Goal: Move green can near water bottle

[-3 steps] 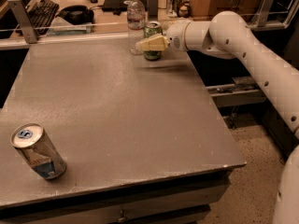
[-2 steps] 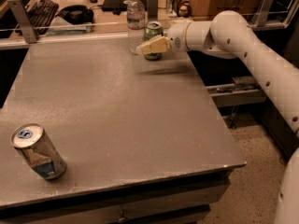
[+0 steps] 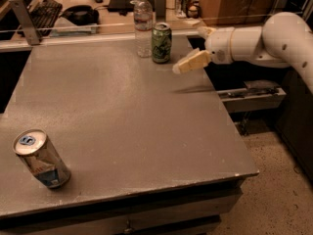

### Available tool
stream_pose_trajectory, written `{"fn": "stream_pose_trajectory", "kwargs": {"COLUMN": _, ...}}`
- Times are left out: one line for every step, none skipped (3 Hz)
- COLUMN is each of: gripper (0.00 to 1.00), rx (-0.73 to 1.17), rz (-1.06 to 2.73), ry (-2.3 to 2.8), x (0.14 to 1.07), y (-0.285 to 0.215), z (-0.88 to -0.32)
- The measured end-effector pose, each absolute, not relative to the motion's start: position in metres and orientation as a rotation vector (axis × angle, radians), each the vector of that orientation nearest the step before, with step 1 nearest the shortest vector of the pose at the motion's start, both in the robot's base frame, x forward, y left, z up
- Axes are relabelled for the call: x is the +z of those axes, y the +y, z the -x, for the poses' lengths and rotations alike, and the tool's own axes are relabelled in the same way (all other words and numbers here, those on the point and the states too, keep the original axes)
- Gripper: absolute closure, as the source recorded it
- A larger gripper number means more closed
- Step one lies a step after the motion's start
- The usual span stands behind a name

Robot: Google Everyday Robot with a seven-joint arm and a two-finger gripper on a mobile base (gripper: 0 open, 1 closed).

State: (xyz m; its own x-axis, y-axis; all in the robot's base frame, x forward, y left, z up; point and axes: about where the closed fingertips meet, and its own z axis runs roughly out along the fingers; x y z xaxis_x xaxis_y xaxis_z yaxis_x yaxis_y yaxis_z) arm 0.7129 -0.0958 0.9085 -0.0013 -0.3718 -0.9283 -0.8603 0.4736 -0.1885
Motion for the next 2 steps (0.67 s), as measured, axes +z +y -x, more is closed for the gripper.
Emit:
{"fn": "stream_pose_trajectory", "kwargs": {"gripper": 0.00, "rx": 0.489, "rz": 1.163, "ry": 1.603, "x": 0.9066, "y": -0.1456, "z": -0.6751}}
{"fn": "stream_pose_trajectory", "kwargs": {"gripper": 0.00, "rx": 0.488, "rz": 1.172, "ry": 1.606, "x": 0.9048, "y": -0.1515, "z": -0.6699}}
